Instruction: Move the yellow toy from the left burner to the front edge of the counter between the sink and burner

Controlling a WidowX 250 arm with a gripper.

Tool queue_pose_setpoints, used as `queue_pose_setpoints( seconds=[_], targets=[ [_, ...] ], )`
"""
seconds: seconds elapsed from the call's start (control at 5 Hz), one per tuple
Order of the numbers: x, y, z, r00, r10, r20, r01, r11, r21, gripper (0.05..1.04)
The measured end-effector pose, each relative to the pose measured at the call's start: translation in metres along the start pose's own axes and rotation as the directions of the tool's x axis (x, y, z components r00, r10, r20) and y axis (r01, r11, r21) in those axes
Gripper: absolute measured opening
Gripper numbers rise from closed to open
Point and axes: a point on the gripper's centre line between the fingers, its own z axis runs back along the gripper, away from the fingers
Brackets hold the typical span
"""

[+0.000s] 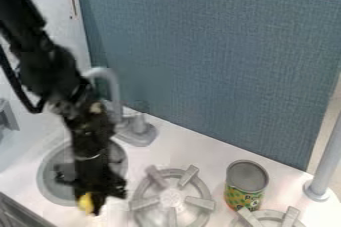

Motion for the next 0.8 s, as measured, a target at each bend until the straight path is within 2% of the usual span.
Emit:
queue_pose_setpoints(
  seconds=[0.2, 0.4, 0.6, 0.8],
  targets=[
    [0.012, 0.013, -0.025, 0.999, 0.003, -0.041, -0.002, 0.999, 0.033, 0.171],
    [0.024, 0.007, -0.046, 0.996, -0.053, -0.075, 0.053, 0.999, 0.003, 0.171],
    [0.023, -0.007, -0.061, 0.983, -0.112, -0.147, 0.107, 0.993, -0.04, 0.17],
    [0.019, -0.031, -0.059, 0.973, -0.171, -0.156, 0.159, 0.983, -0.087, 0.218]
  ],
)
